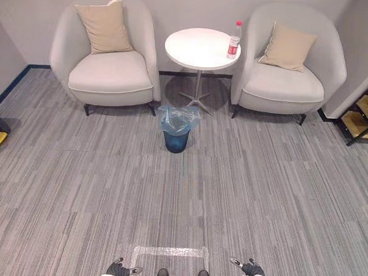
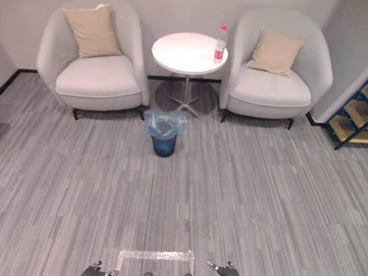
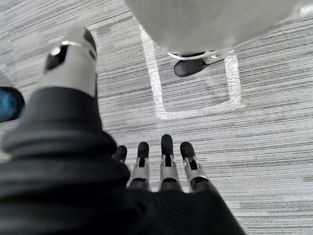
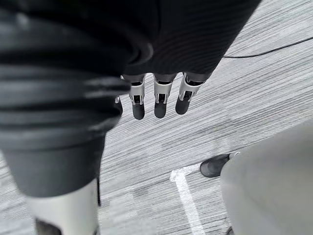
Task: Gather rubbish on tea table into small bin, then transfer packed bag to large trash can.
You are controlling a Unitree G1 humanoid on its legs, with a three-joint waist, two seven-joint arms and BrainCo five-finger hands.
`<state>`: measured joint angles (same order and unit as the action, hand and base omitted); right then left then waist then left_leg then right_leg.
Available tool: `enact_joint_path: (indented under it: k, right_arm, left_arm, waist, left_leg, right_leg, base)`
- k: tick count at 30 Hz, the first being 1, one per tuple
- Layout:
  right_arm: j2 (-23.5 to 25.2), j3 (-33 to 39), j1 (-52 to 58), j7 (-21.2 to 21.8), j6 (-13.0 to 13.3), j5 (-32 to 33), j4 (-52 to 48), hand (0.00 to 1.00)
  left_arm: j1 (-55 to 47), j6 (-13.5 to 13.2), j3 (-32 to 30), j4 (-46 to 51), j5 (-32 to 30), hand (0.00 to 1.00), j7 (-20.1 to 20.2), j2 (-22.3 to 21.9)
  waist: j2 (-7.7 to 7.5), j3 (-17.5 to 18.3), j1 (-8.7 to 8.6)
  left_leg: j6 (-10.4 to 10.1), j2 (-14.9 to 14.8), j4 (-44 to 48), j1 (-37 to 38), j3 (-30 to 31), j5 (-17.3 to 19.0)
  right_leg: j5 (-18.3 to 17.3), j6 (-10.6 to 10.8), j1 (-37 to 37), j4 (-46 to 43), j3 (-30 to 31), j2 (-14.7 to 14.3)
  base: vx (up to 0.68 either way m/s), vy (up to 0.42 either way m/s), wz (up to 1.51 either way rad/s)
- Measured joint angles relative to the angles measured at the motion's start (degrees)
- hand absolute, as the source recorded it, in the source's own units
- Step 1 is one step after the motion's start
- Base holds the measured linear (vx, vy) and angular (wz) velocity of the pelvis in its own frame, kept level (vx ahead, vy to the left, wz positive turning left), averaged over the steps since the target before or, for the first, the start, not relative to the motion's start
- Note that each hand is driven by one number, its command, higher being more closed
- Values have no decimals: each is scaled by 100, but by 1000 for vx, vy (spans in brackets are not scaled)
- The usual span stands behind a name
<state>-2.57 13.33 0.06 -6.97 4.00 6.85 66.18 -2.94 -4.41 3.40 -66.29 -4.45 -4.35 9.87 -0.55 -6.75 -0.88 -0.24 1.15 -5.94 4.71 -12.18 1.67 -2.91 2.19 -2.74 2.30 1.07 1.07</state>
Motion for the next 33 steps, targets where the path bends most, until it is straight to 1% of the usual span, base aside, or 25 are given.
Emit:
enact_joint_path:
  k: [4, 6, 7, 9, 10, 12, 14, 15, 16, 17, 18, 19, 20, 21, 22, 23, 25, 26, 27, 28, 29, 30, 31, 32, 33]
  right_arm:
    - [-15, -1, -72, -2, 0, -1, -20, 0]
    - [-33, -1, -170, -6, 1, -1, -35, 0]
    - [-36, 0, -177, -5, 1, 4, -44, 0]
    - [-34, -8, -154, -19, 7, 3, -184, 0]
    - [-24, -7, -152, -19, 9, 4, -196, 0]
    - [-17, -5, -146, -18, 18, 6, -244, 0]
    - [-18, -1, -135, -21, 24, 19, -243, 0]
    - [-16, -2, -113, -25, 34, 53, -242, 0]
    - [-12, 6, -102, -29, 48, 68, -245, 0]
    - [1, 8, -52, -46, 59, 112, -313, 0]
    - [-15, 4, 48, -56, 69, 120, -457, 0]
    - [-21, -4, 158, -72, 78, 181, -622, 0]
    - [-14, -6, 199, -79, 77, 217, -677, 0]
    - [16, -5, 223, -96, 74, 236, -746, 0]
    - [16, -4, 233, -106, 74, 236, -823, 0]
    - [16, -3, 222, -120, 73, 234, -857, 0]
    - [29, -5, 222, -128, 72, 236, -862, 0]
    - [33, -15, 206, -147, 71, 233, -864, 0]
    - [32, -19, 203, -150, 72, 231, -854, 0]
    - [29, -23, 205, -148, 72, 229, -853, 0]
    - [17, -33, 207, -148, 75, 220, -808, 0]
    - [59, -33, 219, -150, 64, 218, -729, 0]
    - [93, -29, 286, -147, 65, 217, -711, 0]
    - [200, -26, 334, -142, 73, 193, -706, 0]
    - [212, -22, 331, -136, 71, 189, -712, 0]
  left_arm:
    - [136, 13, 54, 16, 2, 0, 0, 10]
    - [277, 20, 58, 98, 11, 0, 0, 17]
    - [297, 19, 67, 122, 13, 0, -1, 12]
    - [413, 12, 103, 197, 68, 0, 0, -60]
    - [443, 6, 104, 221, 83, 0, 0, -88]
    - [528, -29, 104, 269, 124, 0, 5, -216]
    - [573, -21, 98, 266, 125, 0, 7, -252]
    - [539, -16, 69, 258, 125, 0, 7, -270]
    - [517, -7, -19, 266, 128, 0, 2, -294]
    - [489, 12, -182, 373, 140, 0, 7, -360]
    - [420, 10, -353, 524, 204, 0, -6, -461]
    - [374, 7, -476, 648, 243, 0, -11, -545]
    - [347, 8, -475, 677, 243, 0, -17, -568]
    - [318, -2, -475, 742, 242, 0, -20, -588]
    - [332, -5, -486, 752, 248, 0, -29, -625]
    - [344, -5, -537, 806, 250, 0, -31, -675]
    - [340, -22, -600, 859, 250, 0, -27, -709]
    - [350, -31, -634, 898, 252, 0, -30, -740]
    - [345, -33, -624, 894, 252, 0, -28, -751]
    - [340, -34, -621, 893, 251, 0, -28, -758]
    - [319, -37, -621, 865, 249, 0, -24, -767]
    - [313, -25, -616, 825, 248, 0, -13, -679]
    - [291, -24, -622, 825, 248, 0, -18, -656]
    - [277, -26, -620, 824, 248, 0, -18, -620]
    - [296, -23, -539, 811, 248, 0, -11, -613]
  waist:
    - [6, -68, 2]
    - [9, -213, 2]
    - [10, -239, 2]
    - [46, -269, -27]
    - [44, -270, -46]
    - [43, -269, -136]
    - [34, -276, -146]
    - [34, -277, -148]
    - [31, -295, -136]
    - [43, -321, -97]
    - [111, -330, -45]
    - [178, -356, 22]
    - [200, -360, 36]
    - [186, -375, 48]
    - [217, -361, 50]
    - [232, -371, 51]
    - [207, -366, 82]
    - [190, -372, 112]
    - [194, -367, 124]
    - [204, -357, 136]
    - [223, -341, 149]
    - [61, -194, 169]
    - [-8, -122, 161]
    - [-136, -29, 202]
    - [-173, -30, 233]
  left_leg:
    - [-3, -39, 14, -136, -224, 67]
    - [-7, -103, 541, -395, -464, 376]
    - [-18, -112, 633, -403, -504, 442]
    - [-45, -150, 1049, -429, -612, 706]
    - [-71, -151, 1107, -432, -610, 738]
    - [-132, -152, 1189, -450, -555, 778]
    - [-222, -204, 1458, -510, -499, 901]
    - [-325, -303, 1982, -667, -493, 1092]
    - [-361, -394, 2479, -820, -493, 1190]
    - [-346, -627, 3597, -1224, -538, 1240]
    - [-317, -814, 4266, -1437, -575, 1215]
    - [-225, -993, 4923, -1595, -595, 1131]
    - [-181, -1049, 5183, -1675, -581, 1057]
    - [-169, -1152, 5743, -1932, -564, 947]
    - [-227, -1146, 5718, -2018, -538, 1151]
    - [-259, -1068, 5431, -2133, -448, 1370]
    - [-267, -927, 4940, -2252, -428, 1440]
    - [-283, -745, 4328, -2340, -405, 1417]
    - [-332, -531, 3579, -2349, -166, 1201]
    - [-326, -477, 3364, -2337, -72, 1126]
    - [-153, -380, 3014, -2294, 185, 805]
    - [-28, -285, 3071, -2195, 5, 850]
    - [-22, -272, 3075, -2176, -81, 921]
    - [78, -272, 3063, -2022, -307, 1015]
    - [151, -272, 3003, -1794, -467, 1113]
  right_leg:
    - [-48, 26, 323, -222, 152, -38]
    - [-323, 51, 793, -969, 90, -40]
    - [-370, 50, 840, -1097, 68, -37]
    - [-589, 28, 926, -1492, -90, 3]
    - [-640, 41, 926, -1543, -126, 19]
    - [-782, -23, 931, -1681, -447, 91]
    - [-886, -71, 874, -1745, -585, 114]
    - [-998, -126, 834, -1818, -672, 112]
    - [-1061, -147, 764, -1853, -687, 111]
    - [-1135, -195, 670, -1974, -706, 91]
    - [-1199, -247, 627, -2050, -733, 38]
    - [-1393, -341, 526, -2193, -711, -2]
    - [-1492, -387, 480, -2247, -698, -7]
    - [-1604, -424, 366, -2324, -641, 12]
    - [-1628, -452, 322, -2306, -580, 18]
    - [-1645, -475, 283, -2259, -497, 46]
    - [-1652, -488, 235, -2182, -406, 124]
    - [-1659, -483, 141, -2049, -289, 216]
    - [-1690, -418, 53, -1894, -180, 284]
    - [-1714, -383, 47, -1880, -133, 287]
    - [-1854, -283, -3, -1888, 55, 269]
    - [-1928, -160, -77, -1902, 228, 421]
    - [-1890, -74, -84, -1948, 257, 443]
    - [-1791, 96, 91, -2341, 264, 521]
    - [-1680, 275, 371, -3072, 241, 574]
  base:
    - [39, -10, -34]
    - [51, -11, -47]
    - [59, -19, -46]
    - [81, -24, -30]
    - [89, -28, -3]
    - [57, -27, 21]
    - [78, -71, 25]
    - [80, -102, 24]
    - [100, -147, 19]
    - [90, -149, 3]
    - [103, -137, -15]
    - [92, -72, -22]
    - [105, -29, -19]
    - [131, -17, -12]
    - [153, 14, -19]
    - [141, 24, -20]
    - [171, 87, -29]
    - [250, 168, -50]
    - [224, 173, -51]
    - [253, 233, -64]
    - [310, 277, -76]
    - [355, 266, -74]
    - [418, 214, -78]
    - [424, 179, -74]
    - [422, 186, -73]
